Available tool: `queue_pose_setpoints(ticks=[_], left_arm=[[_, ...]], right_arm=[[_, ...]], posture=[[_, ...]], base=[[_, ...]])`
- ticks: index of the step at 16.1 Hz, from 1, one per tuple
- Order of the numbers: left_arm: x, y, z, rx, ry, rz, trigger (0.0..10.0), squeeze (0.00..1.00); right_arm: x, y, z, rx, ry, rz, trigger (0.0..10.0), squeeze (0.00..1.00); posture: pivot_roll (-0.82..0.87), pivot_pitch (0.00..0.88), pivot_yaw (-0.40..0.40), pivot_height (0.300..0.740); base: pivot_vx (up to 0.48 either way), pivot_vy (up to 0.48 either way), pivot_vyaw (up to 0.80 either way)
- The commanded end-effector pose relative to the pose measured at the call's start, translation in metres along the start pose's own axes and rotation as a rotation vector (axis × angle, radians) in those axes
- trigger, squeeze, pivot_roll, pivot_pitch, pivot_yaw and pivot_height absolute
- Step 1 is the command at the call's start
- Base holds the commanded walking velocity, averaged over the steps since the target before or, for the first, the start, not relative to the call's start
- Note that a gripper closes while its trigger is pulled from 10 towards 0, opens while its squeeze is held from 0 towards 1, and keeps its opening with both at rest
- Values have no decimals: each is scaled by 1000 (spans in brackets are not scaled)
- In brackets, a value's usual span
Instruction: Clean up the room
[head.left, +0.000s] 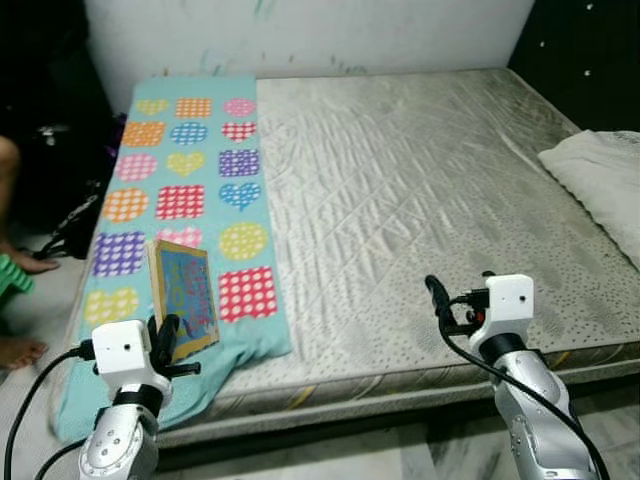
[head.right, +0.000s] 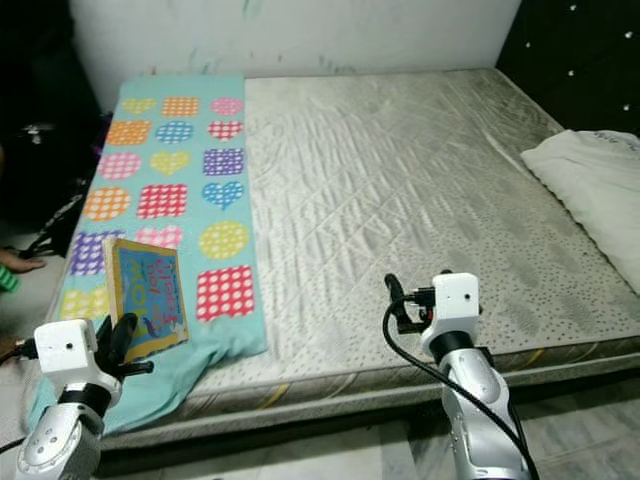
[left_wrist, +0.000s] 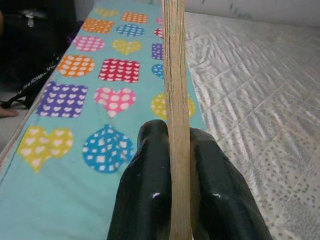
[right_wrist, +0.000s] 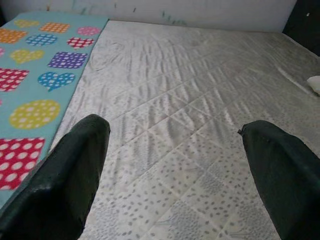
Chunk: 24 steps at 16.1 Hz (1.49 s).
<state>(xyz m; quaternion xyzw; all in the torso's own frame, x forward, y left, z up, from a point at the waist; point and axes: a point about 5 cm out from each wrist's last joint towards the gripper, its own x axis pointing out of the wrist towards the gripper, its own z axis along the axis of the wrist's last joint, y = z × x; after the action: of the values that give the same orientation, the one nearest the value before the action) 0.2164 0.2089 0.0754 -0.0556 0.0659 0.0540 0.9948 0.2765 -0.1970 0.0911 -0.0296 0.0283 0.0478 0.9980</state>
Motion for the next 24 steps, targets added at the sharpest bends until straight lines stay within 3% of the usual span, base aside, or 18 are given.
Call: queue_pose_setpoints(ticks=[1,13,18,24], left_arm=[[2,-2,11,3,-50,-13,10000,0],[3,-2,9,2,-38,-9,10000,0],[7,-1,10,-3,-45,14,10000,0],[8,-3,11,4,-53,1,10000,0]], right_arm=[[1,0,2,-8,-4,1,10000,0],[3,1,2,-13,-8,7,10000,0],[4,4,3,-18,-16,22,10000,0],[5,5,3,-17,-23,24,10000,0]], posture=[[-123,105,-6,740],[-126,108,-8,740],[-126,106,-5,740],[-126,103,-6,740]], base=[[0,-262,0],[0,-429,0],[0,0,0],[0,0,482]])
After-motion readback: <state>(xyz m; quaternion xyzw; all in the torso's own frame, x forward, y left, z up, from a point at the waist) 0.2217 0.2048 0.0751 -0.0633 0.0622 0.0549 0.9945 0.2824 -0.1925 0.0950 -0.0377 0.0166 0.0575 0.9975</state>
